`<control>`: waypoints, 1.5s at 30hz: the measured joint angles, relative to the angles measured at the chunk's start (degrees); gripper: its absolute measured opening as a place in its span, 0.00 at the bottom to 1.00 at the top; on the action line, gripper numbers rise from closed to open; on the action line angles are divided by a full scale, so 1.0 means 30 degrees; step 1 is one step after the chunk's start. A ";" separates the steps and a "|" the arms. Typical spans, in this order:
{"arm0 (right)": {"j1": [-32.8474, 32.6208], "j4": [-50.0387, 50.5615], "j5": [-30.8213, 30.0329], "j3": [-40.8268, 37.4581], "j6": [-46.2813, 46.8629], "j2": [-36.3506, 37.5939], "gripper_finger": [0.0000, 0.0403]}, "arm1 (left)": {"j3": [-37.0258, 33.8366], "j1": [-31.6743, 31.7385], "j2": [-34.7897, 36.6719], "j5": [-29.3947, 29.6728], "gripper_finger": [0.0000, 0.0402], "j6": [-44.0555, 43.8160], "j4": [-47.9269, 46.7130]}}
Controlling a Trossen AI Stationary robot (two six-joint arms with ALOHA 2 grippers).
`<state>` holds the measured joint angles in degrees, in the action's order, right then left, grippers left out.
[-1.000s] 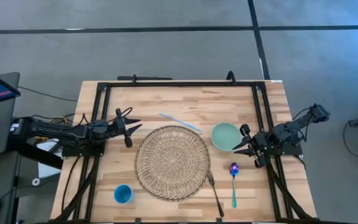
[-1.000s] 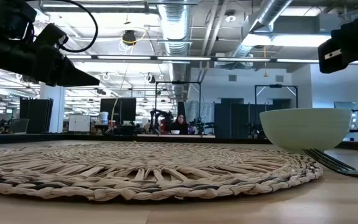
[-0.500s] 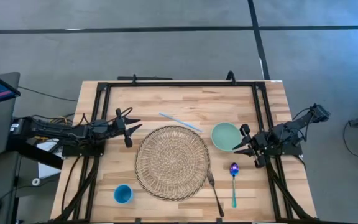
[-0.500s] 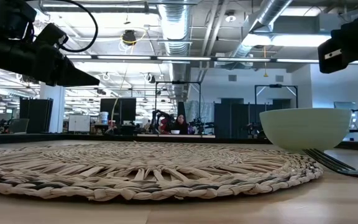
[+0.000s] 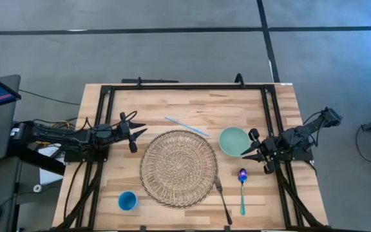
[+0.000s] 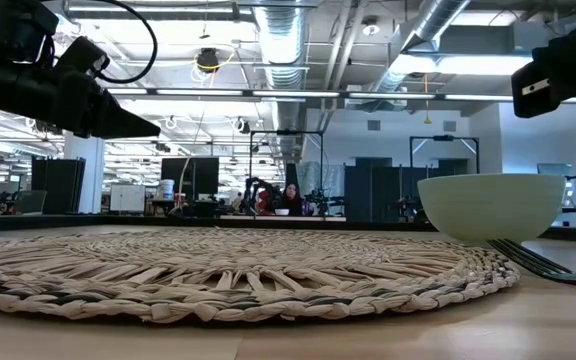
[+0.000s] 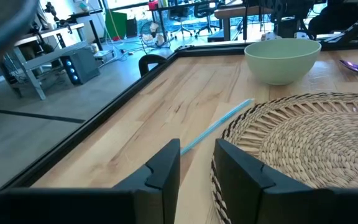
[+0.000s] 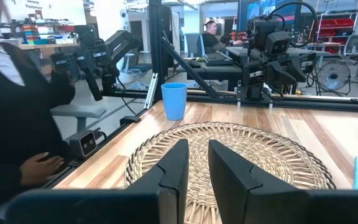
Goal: Pick & Place Utensil
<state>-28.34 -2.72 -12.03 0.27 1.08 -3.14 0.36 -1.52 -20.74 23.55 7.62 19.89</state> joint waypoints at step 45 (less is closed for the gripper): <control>-0.0003 -0.0002 0.0000 -0.0002 -0.0002 -0.0003 0.14 | 0.8090 -0.1313 -0.5591 -0.5991 0.25 -0.2016 -0.0362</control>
<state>-28.35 -2.72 -12.03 0.27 1.08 -3.15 24.63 -5.46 -37.51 5.58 1.57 18.81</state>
